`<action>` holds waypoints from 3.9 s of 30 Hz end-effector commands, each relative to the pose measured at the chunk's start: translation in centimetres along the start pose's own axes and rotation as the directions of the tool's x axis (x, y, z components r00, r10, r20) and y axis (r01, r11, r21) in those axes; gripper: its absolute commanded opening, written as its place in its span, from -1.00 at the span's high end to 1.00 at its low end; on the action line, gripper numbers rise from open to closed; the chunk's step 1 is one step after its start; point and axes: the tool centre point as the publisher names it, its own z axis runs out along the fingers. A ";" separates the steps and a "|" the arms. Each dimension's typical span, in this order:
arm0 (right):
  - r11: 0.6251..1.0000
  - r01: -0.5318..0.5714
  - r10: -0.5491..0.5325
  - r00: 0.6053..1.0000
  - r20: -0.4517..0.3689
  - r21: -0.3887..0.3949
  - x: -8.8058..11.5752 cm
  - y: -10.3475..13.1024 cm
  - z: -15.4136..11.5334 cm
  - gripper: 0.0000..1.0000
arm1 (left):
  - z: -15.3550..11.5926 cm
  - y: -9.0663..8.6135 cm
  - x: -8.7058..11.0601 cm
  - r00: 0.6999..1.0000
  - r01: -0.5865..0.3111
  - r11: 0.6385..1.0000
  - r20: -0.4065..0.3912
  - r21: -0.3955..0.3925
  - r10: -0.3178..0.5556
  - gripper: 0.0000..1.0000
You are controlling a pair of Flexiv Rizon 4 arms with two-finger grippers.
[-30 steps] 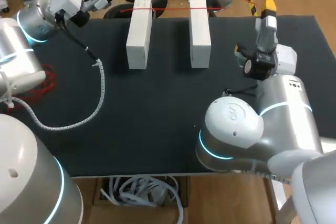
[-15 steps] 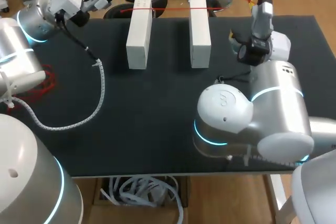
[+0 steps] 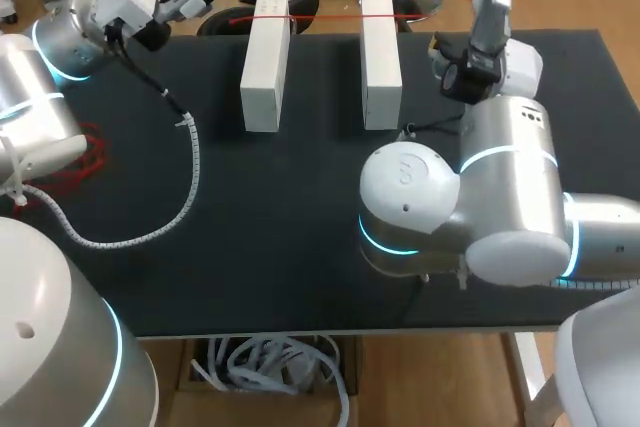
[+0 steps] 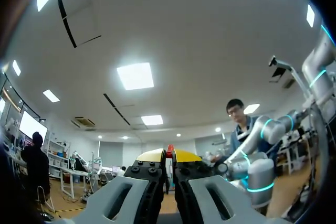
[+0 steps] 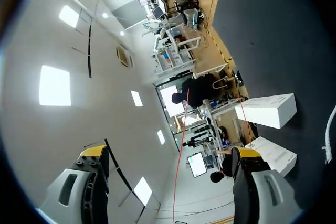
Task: Grab the tape and strap the tape.
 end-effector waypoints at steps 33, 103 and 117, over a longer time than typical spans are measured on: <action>0.996 -0.086 0.086 0.996 0.008 0.032 1.3 -1.8 0.8 -0.29 | -0.1 0.0 -0.1 1.000 0.001 1.000 -0.002 0.002 -0.001 1.00; 1.000 -0.020 0.020 0.999 0.034 0.005 1.6 -1.6 -0.4 1.00 | -0.1 0.0 -0.1 1.000 0.001 1.000 -0.002 0.002 -0.001 1.00; 1.000 -0.020 0.020 0.999 0.034 0.005 1.6 -1.6 -0.4 1.00 | 1.5 0.3 -0.7 0.971 0.063 0.149 0.026 -0.987 -0.237 1.00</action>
